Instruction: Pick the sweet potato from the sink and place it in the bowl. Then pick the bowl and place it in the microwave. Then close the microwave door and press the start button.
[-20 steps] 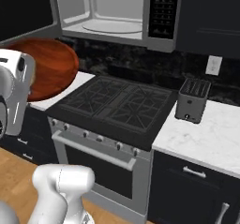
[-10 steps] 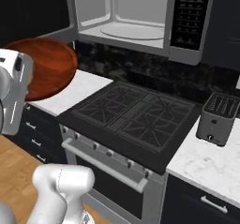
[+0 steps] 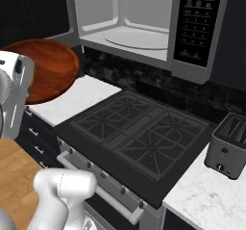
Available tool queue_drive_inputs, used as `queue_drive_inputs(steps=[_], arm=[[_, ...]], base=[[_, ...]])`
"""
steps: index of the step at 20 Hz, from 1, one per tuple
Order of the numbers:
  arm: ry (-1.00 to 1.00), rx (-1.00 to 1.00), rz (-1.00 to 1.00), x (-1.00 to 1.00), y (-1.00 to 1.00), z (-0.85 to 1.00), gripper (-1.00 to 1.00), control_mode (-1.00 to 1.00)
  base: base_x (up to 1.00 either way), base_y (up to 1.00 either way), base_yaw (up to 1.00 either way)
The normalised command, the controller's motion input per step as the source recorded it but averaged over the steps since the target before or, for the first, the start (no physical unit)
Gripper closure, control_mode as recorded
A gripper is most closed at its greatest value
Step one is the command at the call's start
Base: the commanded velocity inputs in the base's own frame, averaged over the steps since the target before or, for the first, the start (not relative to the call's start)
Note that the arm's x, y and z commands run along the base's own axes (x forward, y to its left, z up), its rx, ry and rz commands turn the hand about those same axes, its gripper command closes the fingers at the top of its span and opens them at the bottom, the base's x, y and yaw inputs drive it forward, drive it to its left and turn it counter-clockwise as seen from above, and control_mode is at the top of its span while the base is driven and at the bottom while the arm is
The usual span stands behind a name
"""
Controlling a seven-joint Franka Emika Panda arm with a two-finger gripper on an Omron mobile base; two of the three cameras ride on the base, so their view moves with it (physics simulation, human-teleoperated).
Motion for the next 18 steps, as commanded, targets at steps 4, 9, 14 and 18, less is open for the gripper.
queue_drive_inputs(steps=[4, 9, 14, 18], arm=[[0.0, 0.0, 0.0, 0.0, 0.0, 0.0, 1.0, 1.0], [0.0, 0.0, 0.0, 0.06, 0.0, 0.0, 1.0, -1.0], [0.0, 0.0, -0.12, 0.1, 0.0, 0.1, 1.0, -1.0], [0.0, -0.02, -0.24, 0.26, -0.03, 0.32, 1.0, -1.0]], base=[[0.64, -0.13, 0.14], [0.52, 0.0, 0.05], [0.0, 0.0, 0.0], [0.0, 0.0, 0.0]])
